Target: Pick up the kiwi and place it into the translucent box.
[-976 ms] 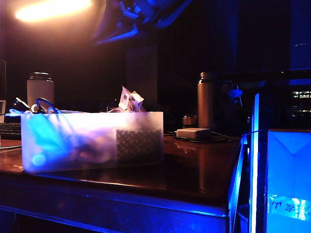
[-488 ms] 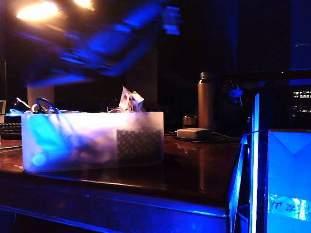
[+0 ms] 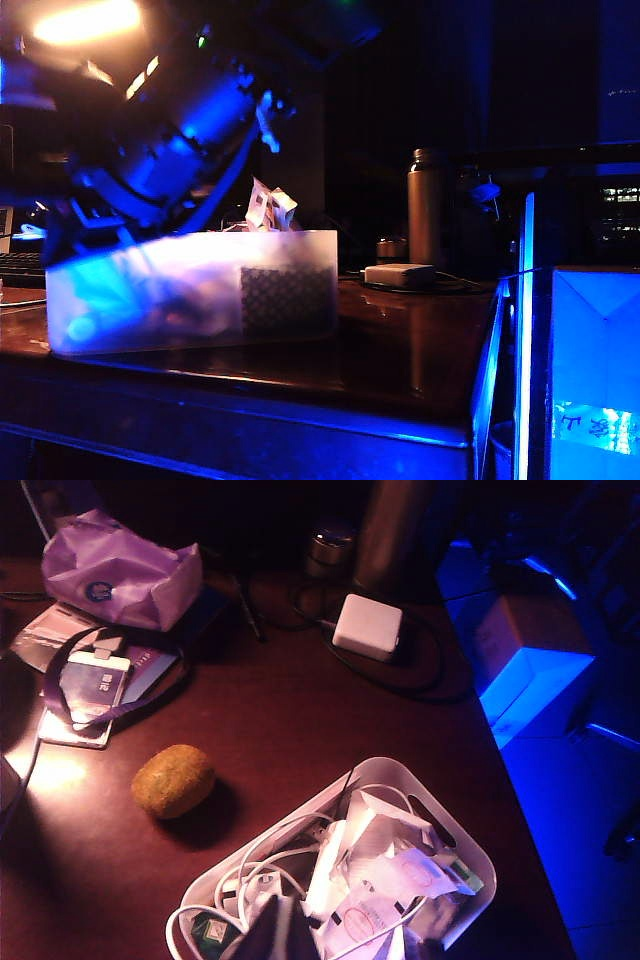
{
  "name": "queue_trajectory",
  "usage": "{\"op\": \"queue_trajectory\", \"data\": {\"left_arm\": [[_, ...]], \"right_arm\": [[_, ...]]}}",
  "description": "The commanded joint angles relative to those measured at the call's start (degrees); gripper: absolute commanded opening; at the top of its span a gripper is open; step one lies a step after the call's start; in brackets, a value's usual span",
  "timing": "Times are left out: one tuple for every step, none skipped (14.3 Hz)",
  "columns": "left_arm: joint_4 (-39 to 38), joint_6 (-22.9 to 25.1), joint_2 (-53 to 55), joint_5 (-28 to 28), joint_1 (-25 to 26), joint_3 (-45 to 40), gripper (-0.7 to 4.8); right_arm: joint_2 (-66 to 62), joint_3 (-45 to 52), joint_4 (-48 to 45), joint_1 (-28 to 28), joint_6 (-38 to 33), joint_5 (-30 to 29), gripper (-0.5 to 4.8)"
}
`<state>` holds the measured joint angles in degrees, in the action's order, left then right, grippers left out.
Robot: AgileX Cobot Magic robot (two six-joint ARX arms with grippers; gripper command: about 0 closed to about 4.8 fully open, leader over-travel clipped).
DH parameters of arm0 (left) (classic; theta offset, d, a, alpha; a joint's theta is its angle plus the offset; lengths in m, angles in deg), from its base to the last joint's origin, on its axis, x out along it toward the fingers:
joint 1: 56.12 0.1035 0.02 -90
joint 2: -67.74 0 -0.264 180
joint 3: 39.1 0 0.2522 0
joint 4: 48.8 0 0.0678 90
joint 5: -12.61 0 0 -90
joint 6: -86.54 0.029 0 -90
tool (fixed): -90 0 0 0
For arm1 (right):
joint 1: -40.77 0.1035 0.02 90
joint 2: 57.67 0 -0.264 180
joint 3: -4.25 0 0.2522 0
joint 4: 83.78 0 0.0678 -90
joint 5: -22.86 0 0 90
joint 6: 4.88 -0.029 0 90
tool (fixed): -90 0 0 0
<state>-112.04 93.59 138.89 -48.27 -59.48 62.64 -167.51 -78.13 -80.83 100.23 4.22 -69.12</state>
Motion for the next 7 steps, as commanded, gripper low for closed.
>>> {"op": "queue_trajectory", "data": {"left_arm": [[0.74, 0.22, -0.09, 0.24, 0.0, 0.37, -0.03], [0.72, 0.2, -0.09, 0.26, 0.0, 0.37, -0.03], [0.7, 0.22, -0.09, 0.24, 0.0, 0.37, -0.03], [0.7, 0.2, -0.11, 0.24, 0.0, 0.37, -0.03], [0.7, 0.2, -0.11, 0.26, 0.0, 0.37, -0.03], [0.7, 0.22, -0.09, 0.26, 0.0, 0.37, -0.03], [0.72, 0.22, -0.09, 0.24, 0.0, 0.37, -0.03]], "right_arm": [[0.48, -0.48, -0.42, -0.83, 0.15, 7.02, -0.01], [0.48, -0.52, 0.24, -2.08, 0.13, 7.23, -0.01], [0.48, -0.52, 0.68, -2.91, 0.11, 7.63, -0.01], [0.52, -0.52, 0.63, -3.65, 0.11, 7.65, -0.01], [0.7, -0.55, 0.17, -4.09, 0.13, 7.32, -0.01], [1.68, -0.55, 0.11, -4.11, 0.15, 5.79, -0.01], [3.93, -0.52, 0.28, -3.98, 0.15, 4.35, -0.01]]}}
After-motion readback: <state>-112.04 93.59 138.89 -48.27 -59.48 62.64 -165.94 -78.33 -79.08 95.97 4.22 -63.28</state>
